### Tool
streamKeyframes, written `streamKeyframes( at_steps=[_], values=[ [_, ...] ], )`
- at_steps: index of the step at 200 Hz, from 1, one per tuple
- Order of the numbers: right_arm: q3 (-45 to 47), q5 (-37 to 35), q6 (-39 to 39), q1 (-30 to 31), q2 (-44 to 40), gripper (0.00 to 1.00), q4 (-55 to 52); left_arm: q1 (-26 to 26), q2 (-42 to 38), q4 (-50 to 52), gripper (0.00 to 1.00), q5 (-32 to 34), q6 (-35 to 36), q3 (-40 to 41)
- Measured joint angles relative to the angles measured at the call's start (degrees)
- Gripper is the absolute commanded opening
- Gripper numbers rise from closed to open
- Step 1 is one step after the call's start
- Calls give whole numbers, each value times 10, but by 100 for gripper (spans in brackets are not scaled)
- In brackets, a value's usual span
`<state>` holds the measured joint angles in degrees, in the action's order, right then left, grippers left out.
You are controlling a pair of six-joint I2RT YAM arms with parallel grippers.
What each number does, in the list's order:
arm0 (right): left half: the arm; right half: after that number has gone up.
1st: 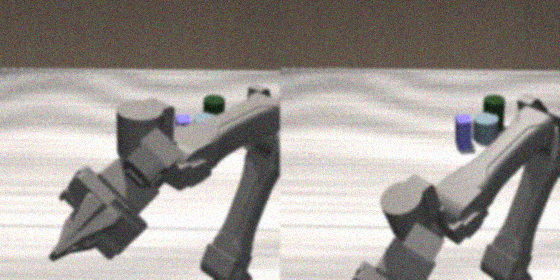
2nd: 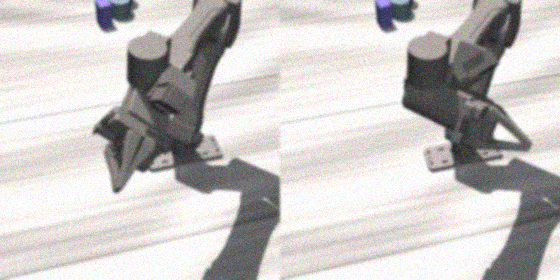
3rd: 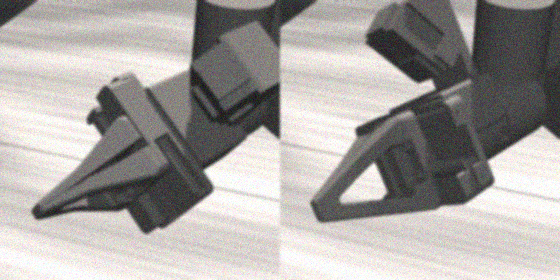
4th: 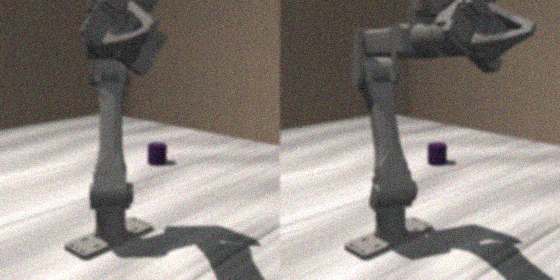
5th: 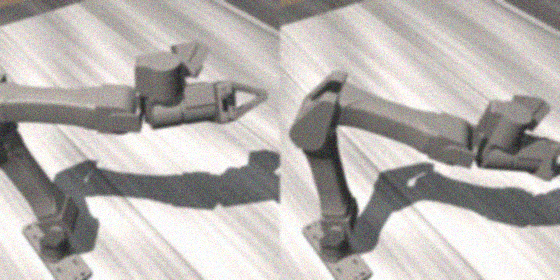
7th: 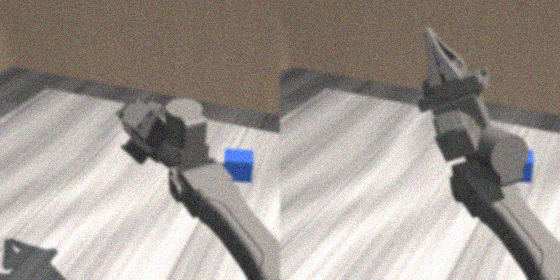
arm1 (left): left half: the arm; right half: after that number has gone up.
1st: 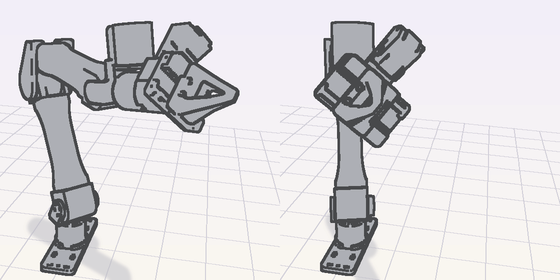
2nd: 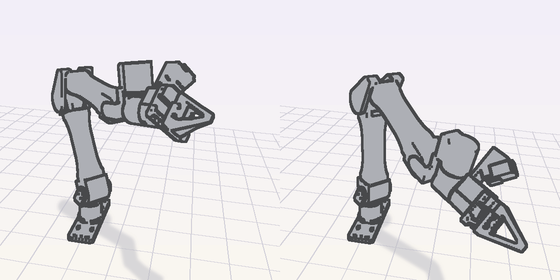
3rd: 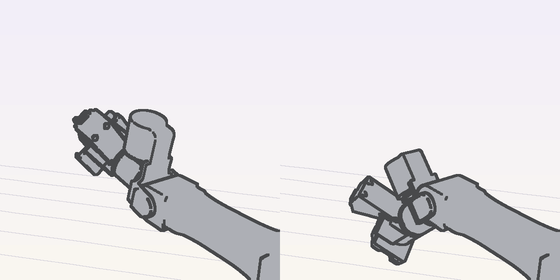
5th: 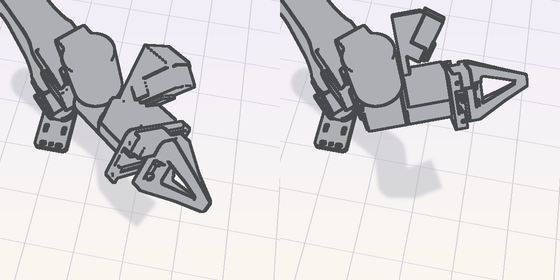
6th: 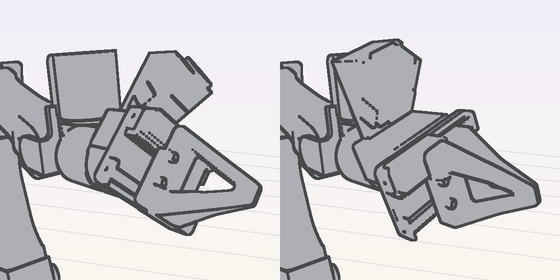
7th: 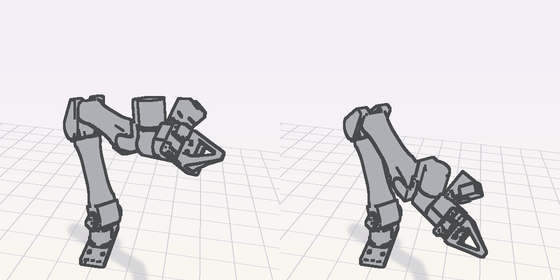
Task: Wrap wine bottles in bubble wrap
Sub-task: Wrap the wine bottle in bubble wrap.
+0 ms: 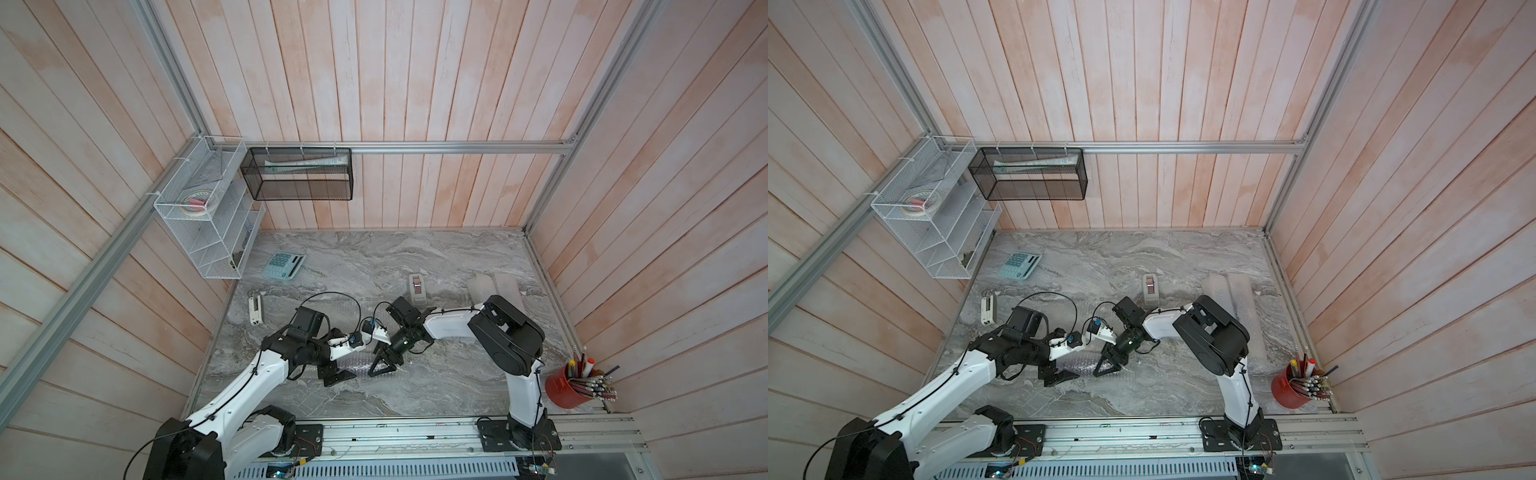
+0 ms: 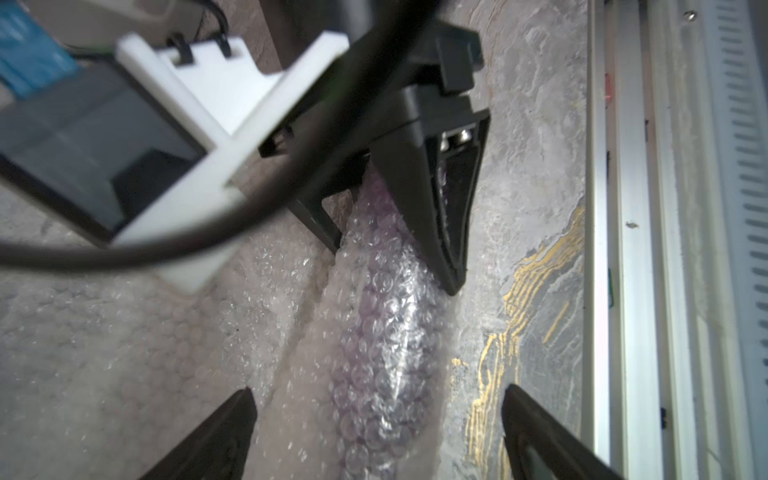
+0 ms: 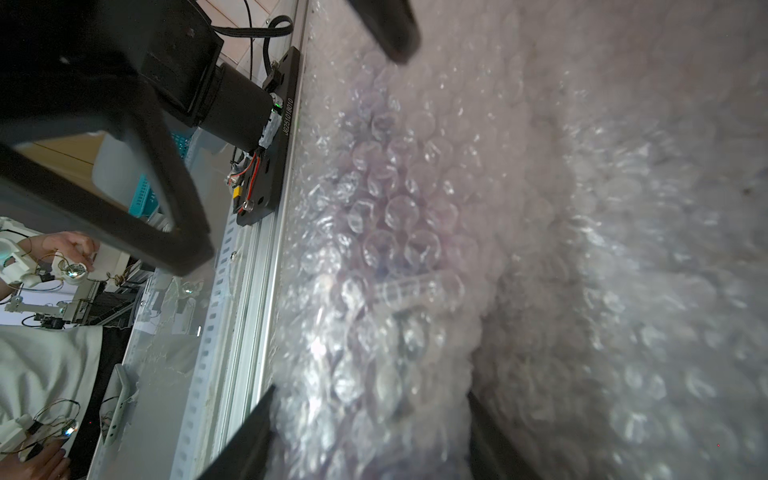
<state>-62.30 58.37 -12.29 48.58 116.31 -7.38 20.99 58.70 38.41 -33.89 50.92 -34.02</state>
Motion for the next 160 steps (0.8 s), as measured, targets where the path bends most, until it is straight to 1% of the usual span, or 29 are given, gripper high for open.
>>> streamKeyframes(
  at_steps=[42,61,78,104,134,160],
  values=[
    [-1,3,-2,-1,2,53,-2,-21,-62,91,94,-6,5,-35],
    [-1,4,-2,-1,2,53,-2,-24,-60,121,92,-9,11,-33],
    [-1,7,-2,-2,3,53,-2,-23,-51,127,92,-13,17,-21],
    [-2,9,-2,-2,4,53,-3,-12,-31,102,93,-11,32,1],
    [-10,12,-3,-3,9,53,-13,8,40,38,93,1,53,5],
    [-11,13,-8,-3,9,53,-16,12,75,-13,93,9,69,6]
  ],
)
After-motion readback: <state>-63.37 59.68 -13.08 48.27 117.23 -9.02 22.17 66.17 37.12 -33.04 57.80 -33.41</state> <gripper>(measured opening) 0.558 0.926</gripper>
